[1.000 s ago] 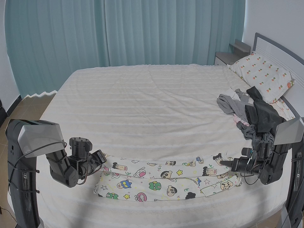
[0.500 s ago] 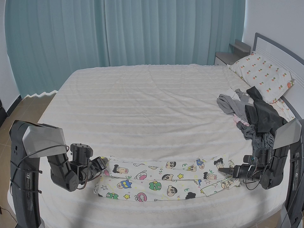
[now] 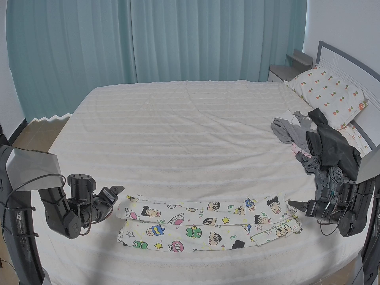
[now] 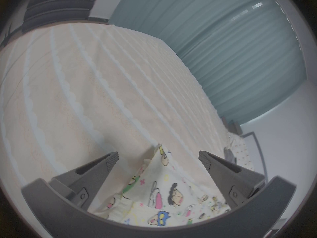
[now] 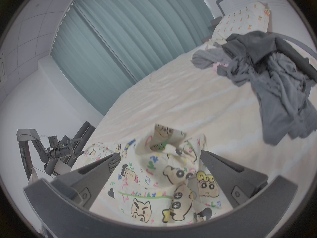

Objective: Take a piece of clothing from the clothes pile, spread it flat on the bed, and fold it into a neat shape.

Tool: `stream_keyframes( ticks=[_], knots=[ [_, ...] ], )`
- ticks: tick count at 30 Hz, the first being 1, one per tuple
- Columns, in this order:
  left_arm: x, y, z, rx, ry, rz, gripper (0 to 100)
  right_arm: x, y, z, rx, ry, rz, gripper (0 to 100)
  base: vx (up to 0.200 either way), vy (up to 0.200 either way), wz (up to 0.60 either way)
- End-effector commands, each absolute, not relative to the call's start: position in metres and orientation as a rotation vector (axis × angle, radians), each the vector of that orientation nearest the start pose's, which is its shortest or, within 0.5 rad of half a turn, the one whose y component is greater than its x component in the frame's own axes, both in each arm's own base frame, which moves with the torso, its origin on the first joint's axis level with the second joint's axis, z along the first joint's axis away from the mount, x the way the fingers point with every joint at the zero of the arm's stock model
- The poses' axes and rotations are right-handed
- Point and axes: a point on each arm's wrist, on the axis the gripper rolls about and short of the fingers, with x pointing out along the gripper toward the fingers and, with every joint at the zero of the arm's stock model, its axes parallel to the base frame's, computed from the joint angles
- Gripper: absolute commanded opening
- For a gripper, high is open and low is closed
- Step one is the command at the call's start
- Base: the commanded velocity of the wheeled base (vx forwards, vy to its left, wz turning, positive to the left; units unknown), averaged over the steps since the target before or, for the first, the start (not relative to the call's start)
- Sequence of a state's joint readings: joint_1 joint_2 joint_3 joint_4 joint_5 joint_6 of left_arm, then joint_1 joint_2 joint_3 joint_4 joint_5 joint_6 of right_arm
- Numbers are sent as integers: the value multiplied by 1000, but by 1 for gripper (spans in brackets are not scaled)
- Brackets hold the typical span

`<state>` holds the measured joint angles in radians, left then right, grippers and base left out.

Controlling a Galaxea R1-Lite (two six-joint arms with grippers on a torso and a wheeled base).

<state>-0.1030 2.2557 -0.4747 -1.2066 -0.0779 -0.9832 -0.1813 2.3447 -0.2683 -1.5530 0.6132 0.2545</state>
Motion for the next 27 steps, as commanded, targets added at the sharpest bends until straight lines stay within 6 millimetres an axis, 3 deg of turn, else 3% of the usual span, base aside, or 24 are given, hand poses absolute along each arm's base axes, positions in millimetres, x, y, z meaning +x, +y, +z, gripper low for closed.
stream_keyframes(
  ticks=[1,6,10,15,22,27],
  knots=[
    [291,-22,20,-1108,613,34,100,278,-27,13,426,422,406,100,0,0,0],
    [280,-19,22,-1150,602,-24,100,286,16,25,464,421,492,100,0,0,0],
    [277,-19,14,-1147,599,-28,100,301,30,11,484,488,479,100,0,0,0],
    [275,-19,9,-1143,590,-33,100,311,29,2,494,549,434,100,0,0,0],
    [273,-21,2,-1132,577,-45,100,299,11,-4,518,601,353,100,0,0,0],
    [269,-21,0,-1109,585,-46,100,295,12,-18,526,654,344,100,0,0,0]
  ],
)
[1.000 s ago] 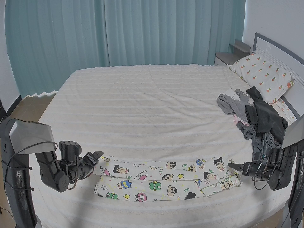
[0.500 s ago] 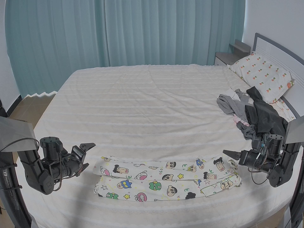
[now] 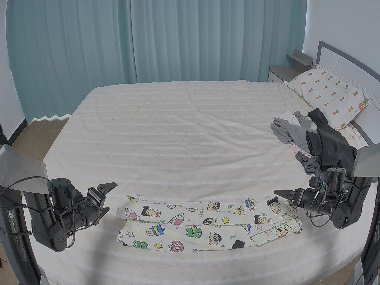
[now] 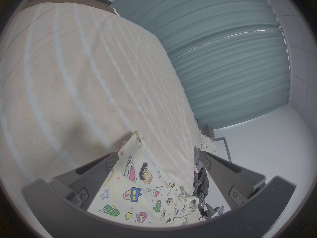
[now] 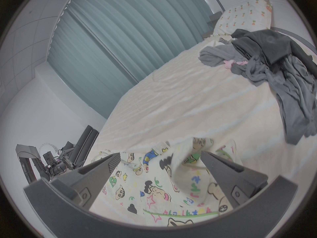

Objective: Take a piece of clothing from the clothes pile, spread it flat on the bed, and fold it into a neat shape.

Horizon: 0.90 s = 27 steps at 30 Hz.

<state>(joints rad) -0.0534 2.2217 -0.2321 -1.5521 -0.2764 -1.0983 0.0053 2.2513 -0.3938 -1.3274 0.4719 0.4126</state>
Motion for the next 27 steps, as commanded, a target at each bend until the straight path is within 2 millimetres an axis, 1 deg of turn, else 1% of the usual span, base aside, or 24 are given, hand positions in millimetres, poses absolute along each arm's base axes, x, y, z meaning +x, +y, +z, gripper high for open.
stream_keyframes(
  ticks=[1,3,4,7,8,11,14,16,21,22,27],
  knots=[
    [269,-21,0,-1109,584,-44,100,296,13,-20,526,659,346,100,0,0,0],
    [269,-21,-1,-1107,581,-33,100,298,16,-23,524,667,357,100,0,0,0],
    [269,-22,-1,-1103,582,-31,100,305,23,-27,515,666,379,100,0,0,0],
    [269,-22,-2,-1103,580,-24,100,312,30,-31,510,677,396,100,0,0,0],
    [269,-22,-2,-1102,579,-23,100,313,31,-32,510,686,397,0,0,0,0],
    [269,-23,-2,-1101,577,-20,100,324,35,-32,513,726,392,0,0,0,0],
    [268,-23,-2,-1101,581,-17,100,326,33,-30,509,716,376,0,0,0,0],
    [267,-23,-2,-1101,584,-18,100,324,31,-25,508,702,365,0,0,0,0],
    [267,-23,-2,-1101,585,-17,100,313,26,-11,507,672,365,0,0,0,0],
    [267,-23,-2,-1101,585,-17,100,310,25,-6,504,642,377,0,0,0,0],
    [267,-23,-2,-1100,586,-18,100,304,23,2,498,557,428,0,0,0,0]
  ],
)
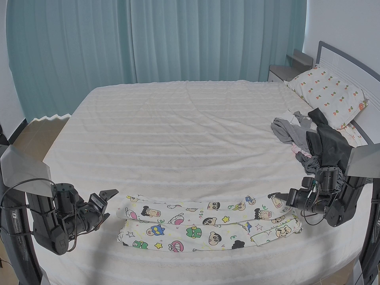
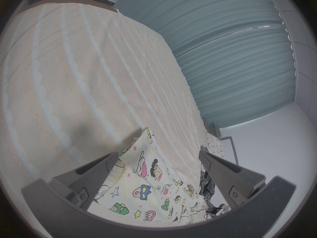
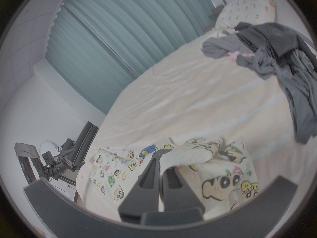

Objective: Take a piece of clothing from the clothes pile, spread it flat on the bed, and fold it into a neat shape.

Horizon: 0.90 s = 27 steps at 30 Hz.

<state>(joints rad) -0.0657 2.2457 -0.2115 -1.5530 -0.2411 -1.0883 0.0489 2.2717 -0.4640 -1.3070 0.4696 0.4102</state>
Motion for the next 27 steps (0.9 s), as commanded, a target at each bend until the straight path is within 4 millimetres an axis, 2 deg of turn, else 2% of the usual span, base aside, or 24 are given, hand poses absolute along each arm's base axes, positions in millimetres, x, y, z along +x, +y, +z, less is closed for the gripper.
stream_keyframes(
  ticks=[1,5,10,11,14,18,23,27],
  knots=[
    [267,-23,-2,-1100,586,-18,100,304,23,2,498,557,428,0,0,0,0],
    [266,-24,-2,-1096,584,-10,100,304,19,0,501,553,422,0,0,0,0],
    [266,-26,-4,-1093,591,-8,100,302,7,-27,499,662,366,0,0,0,0],
    [266,-26,-4,-1093,591,-8,100,302,7,-27,499,662,366,100,0,0,0],
    [266,-26,-4,-1093,591,-8,100,297,-3,-42,471,720,339,100,0,0,0],
    [266,-26,-4,-1093,591,-9,100,289,-9,-43,463,733,319,100,0,0,0],
    [266,-26,-4,-1092,592,-7,100,282,-18,-12,445,637,297,100,0,0,0],
    [266,-26,-4,-1092,593,-8,100,280,-16,29,404,509,313,100,0,0,0]
  ],
)
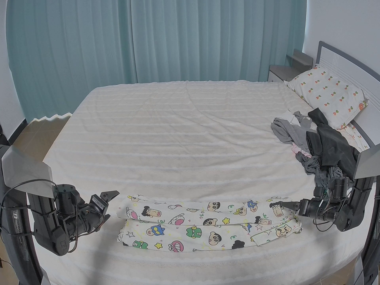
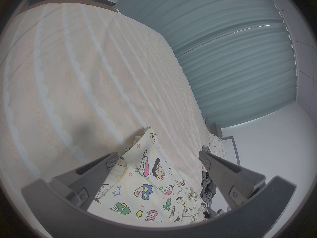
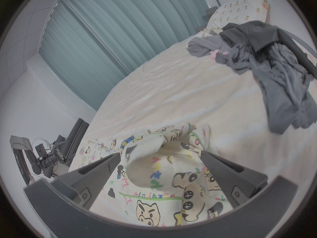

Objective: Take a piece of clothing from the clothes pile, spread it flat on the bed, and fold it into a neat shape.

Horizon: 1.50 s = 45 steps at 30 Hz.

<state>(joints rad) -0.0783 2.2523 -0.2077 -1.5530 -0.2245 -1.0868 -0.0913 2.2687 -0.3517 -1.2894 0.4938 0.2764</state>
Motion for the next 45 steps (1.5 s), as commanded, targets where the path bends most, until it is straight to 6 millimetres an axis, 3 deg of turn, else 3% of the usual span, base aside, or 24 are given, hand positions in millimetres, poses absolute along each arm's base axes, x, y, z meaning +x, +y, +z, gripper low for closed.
stream_keyframes(
  ticks=[1,6,11,13,15,17,23,31,39,45],
  knots=[
    [266,-26,-4,-1092,593,-8,100,280,-14,36,394,487,315,100,0,0,0],
    [266,-26,-4,-1092,593,-8,100,285,12,52,372,481,365,100,0,0,0],
    [266,-26,-4,-1089,586,3,100,297,41,46,423,516,425,100,0,0,0],
    [266,-27,-4,-1087,585,4,100,310,62,29,491,574,420,100,0,0,0],
    [266,-27,-4,-1086,585,4,100,312,66,21,503,597,415,100,0,0,0],
    [266,-27,-5,-1086,587,5,100,317,72,-5,523,672,398,100,0,0,0],
    [266,-28,-6,-1086,592,6,100,316,69,-38,533,769,351,100,0,0,0],
    [266,-28,-6,-1086,591,8,100,310,59,-57,535,822,271,100,0,0,0],
    [266,-28,-6,-1086,591,8,100,311,50,-54,549,800,249,100,0,0,0],
    [272,-30,-4,-1085,575,-16,100,307,41,-24,613,689,248,100,0,0,0]
  ],
)
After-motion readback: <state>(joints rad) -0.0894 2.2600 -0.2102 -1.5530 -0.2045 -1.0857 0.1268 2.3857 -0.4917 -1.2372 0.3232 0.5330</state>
